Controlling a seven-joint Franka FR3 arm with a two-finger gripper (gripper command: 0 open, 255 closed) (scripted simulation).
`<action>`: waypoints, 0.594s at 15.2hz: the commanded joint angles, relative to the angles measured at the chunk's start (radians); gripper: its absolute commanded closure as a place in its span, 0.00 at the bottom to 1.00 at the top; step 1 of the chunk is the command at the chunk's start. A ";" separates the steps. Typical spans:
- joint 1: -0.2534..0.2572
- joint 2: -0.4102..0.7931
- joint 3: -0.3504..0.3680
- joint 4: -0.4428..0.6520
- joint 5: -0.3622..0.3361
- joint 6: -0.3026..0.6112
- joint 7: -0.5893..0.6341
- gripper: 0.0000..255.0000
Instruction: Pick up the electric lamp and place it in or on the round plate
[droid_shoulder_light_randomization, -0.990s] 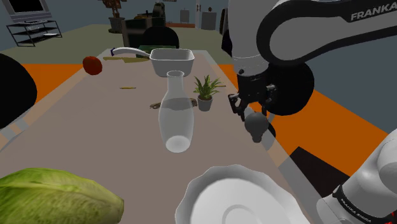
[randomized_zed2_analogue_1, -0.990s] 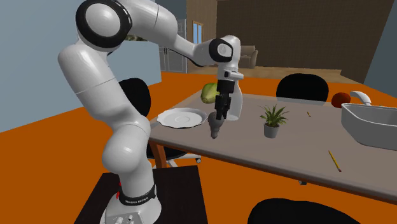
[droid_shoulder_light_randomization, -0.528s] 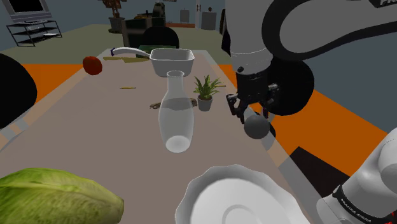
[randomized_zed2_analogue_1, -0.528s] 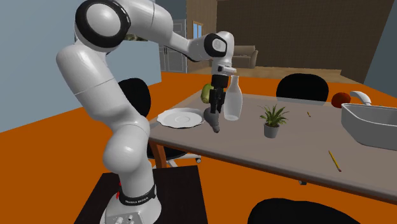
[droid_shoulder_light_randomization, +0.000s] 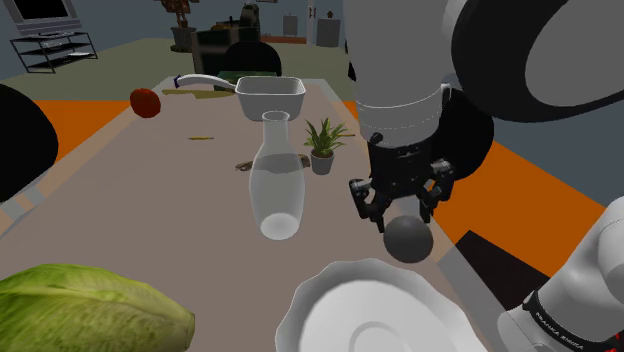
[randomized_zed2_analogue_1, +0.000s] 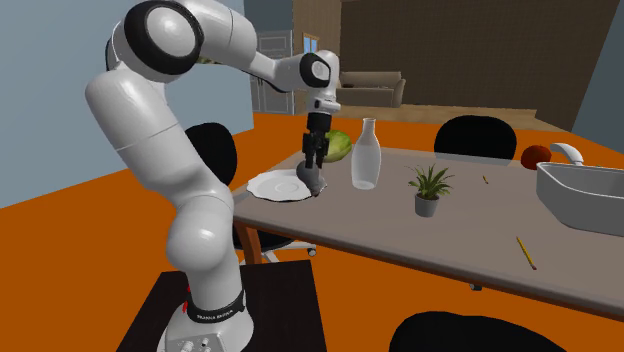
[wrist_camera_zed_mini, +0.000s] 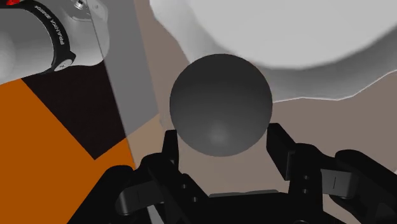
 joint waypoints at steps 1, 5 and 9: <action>0.016 0.019 0.042 0.021 0.018 -0.003 0.059 1.00; 0.040 0.070 0.125 0.080 0.038 -0.013 0.173 1.00; 0.058 0.150 0.219 0.155 0.034 -0.018 0.302 1.00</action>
